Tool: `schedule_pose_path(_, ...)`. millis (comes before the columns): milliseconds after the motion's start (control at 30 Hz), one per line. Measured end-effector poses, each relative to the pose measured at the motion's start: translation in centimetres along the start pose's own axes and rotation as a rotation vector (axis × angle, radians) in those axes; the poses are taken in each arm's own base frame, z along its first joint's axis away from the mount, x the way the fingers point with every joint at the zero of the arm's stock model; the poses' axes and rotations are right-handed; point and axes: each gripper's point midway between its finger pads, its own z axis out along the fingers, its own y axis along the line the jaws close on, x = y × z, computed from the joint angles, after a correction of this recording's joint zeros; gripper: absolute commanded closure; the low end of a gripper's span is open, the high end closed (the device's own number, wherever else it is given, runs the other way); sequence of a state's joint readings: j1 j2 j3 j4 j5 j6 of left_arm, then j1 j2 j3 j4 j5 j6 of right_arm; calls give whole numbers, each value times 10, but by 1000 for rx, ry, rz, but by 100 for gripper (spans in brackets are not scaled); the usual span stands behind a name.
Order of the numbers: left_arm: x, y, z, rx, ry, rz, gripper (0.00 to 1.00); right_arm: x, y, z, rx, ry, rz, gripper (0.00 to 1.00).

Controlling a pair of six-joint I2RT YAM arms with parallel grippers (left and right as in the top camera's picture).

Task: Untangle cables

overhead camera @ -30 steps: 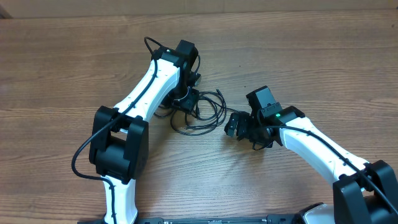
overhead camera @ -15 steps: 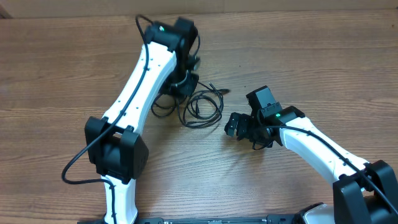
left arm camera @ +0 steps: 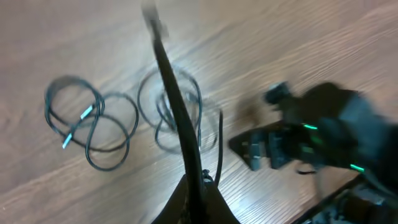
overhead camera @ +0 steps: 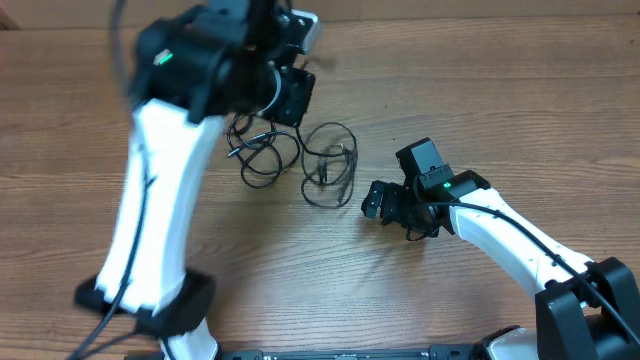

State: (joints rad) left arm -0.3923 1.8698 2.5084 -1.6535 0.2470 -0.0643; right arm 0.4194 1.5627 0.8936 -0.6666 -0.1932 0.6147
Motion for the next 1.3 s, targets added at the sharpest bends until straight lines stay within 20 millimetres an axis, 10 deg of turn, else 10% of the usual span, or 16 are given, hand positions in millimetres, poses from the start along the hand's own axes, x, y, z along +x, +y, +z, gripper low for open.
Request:
schedule_pose_path(233, 9, 1, -63, -81, -141, -70, 96, 0, 0, 0, 1, 0, -1, 0)
schedule_pose_path(567, 7, 42, -58, -290, -165, -310, 96, 1, -1, 0, 7, 3, 1, 0)
schedule_pose_path(767, -32, 36, -68, -241, -334, -321, 96, 1, -2, 0, 7, 2, 2, 0)
schedule_pose_path(1000, -103, 2, -129, -49, -694, -258, 96, 0, -2, 0, 11, -3, 3, 0)
schedule_pose_path(1300, -102, -19, -173, 71, -800, -300, 96, -1, -3, 0, 16, -7, 3, 0)
